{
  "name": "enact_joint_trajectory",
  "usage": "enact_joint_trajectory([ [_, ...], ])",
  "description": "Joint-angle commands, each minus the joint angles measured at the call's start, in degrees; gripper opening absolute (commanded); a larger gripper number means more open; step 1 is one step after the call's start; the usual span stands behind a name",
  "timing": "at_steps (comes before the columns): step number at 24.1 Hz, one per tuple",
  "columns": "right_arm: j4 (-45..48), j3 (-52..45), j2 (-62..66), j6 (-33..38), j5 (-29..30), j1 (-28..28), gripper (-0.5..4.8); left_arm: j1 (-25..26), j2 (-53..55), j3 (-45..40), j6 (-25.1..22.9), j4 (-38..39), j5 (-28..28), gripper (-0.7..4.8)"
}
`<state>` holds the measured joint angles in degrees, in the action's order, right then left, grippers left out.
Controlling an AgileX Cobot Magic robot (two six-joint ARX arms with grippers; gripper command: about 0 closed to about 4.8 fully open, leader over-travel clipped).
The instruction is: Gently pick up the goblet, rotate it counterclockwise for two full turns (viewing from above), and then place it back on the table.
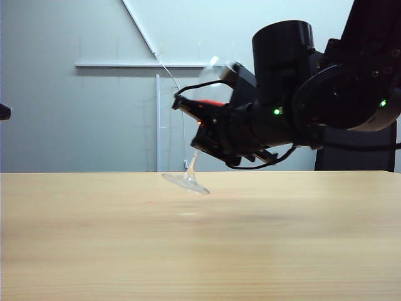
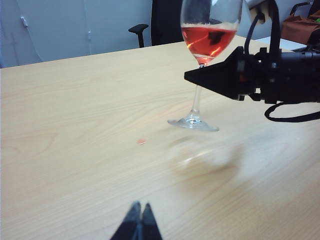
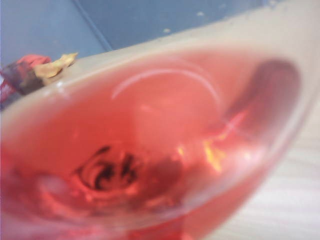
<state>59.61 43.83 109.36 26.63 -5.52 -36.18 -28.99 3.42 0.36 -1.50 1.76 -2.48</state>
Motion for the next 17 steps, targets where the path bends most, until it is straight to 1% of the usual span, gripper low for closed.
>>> enact_joint_trajectory([
  [1,0.1,0.3,-1.9,3.7,1.5,0.7,-0.05,0.0,0.0,0.2,0.0,-0.5,-0.1,-0.05],
  [2,-1.0,0.3,-2.4,3.6,1.3,0.8,-0.05,0.0,0.0,0.2,0.0,-0.5,-0.2,-0.05],
  [5,-8.9,1.4,-5.0,3.2,0.0,0.9,-0.05,0.0,0.0,0.2,0.0,-0.5,-0.2,-0.05],
  [7,-16.0,3.5,-6.6,0.3,-0.7,0.9,-0.05,0.0,0.0,0.2,0.0,-0.5,-0.2,-0.05],
  [9,-21.4,6.3,-7.7,-5.2,-1.6,0.5,-0.05,0.0,0.0,0.2,0.0,-0.5,-0.2,-0.05],
  [11,-27.0,9.6,-8.4,-11.5,-3.8,-0.3,-0.05,0.0,-0.2,0.2,0.0,-0.5,-0.1,-0.05],
  [13,-29.6,11.2,-8.9,-15.0,-4.5,-0.3,-0.05,0.0,-0.7,0.2,0.0,-0.5,-0.2,-0.05],
  [15,-31.0,12.6,-9.5,-23.8,-9.4,-1.7,-0.05,0.0,-2.0,0.2,0.0,-0.5,-0.2,-0.05],
  [17,-31.0,12.6,-9.8,-27.6,-11.0,-2.8,-0.05,0.0,-2.6,0.2,0.0,-0.4,-0.2,-0.05],
])
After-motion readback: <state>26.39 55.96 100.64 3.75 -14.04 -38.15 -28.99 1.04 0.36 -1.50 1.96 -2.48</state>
